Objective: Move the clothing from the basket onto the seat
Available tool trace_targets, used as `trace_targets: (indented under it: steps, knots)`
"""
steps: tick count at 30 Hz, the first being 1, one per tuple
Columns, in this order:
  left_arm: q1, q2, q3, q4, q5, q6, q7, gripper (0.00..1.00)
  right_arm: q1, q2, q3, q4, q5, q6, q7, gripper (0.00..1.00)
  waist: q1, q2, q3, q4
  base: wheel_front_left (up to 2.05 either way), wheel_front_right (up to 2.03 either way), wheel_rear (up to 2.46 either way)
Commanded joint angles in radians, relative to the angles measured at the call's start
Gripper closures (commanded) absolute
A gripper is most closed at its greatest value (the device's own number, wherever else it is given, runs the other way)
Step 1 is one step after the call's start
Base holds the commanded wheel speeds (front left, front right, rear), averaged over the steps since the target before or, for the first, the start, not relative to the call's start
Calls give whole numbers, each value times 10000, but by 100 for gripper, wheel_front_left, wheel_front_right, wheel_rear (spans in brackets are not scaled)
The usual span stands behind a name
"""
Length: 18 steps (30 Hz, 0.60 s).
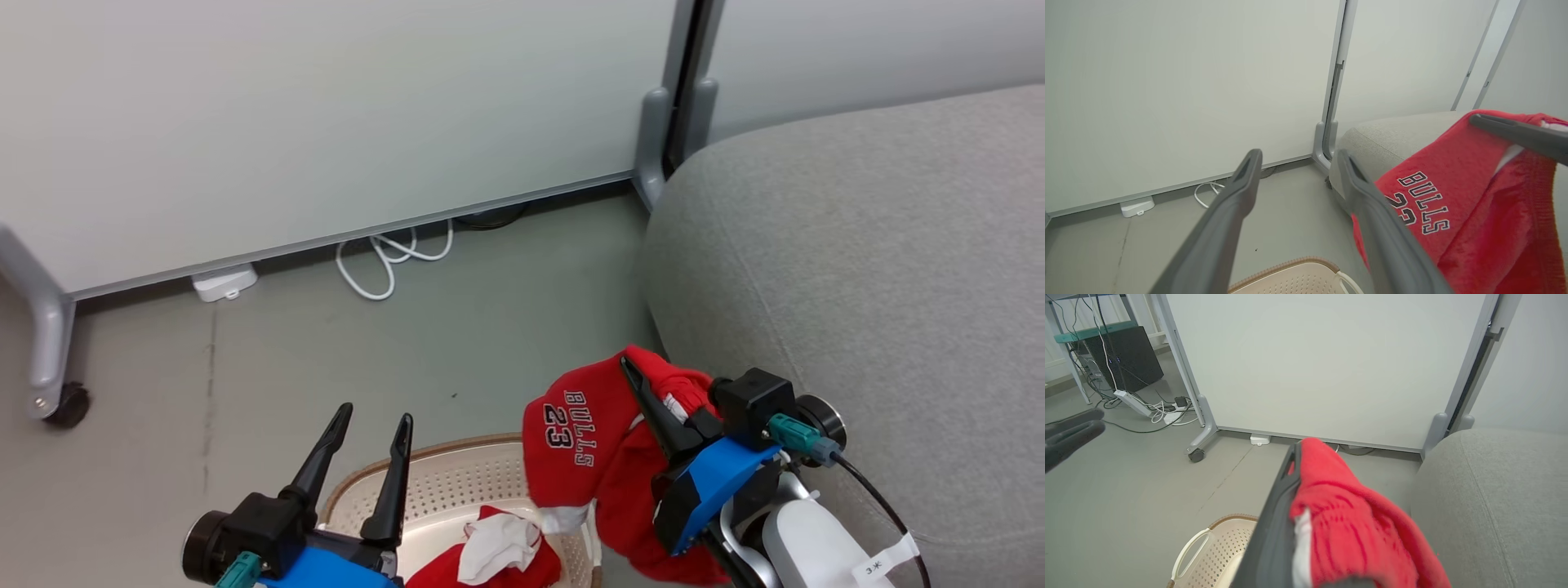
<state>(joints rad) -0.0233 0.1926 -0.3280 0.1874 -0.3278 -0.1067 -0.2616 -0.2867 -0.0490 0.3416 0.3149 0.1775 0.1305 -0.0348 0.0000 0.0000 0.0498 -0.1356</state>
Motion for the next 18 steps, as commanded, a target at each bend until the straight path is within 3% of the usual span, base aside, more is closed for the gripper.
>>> trace_targets:
  steps: [1,18]
  knots:
    - [51,-29,72,27,115,-47,-48,0,119,-27,-18,-93,62,5,22,100,0,0,36,-299,0,0,0]
    - [-342,-111,258,127,657,-234,-49,0,323,-24,-61,-646,302,5,-78,100,0,0,489,-2734,0,0,0]
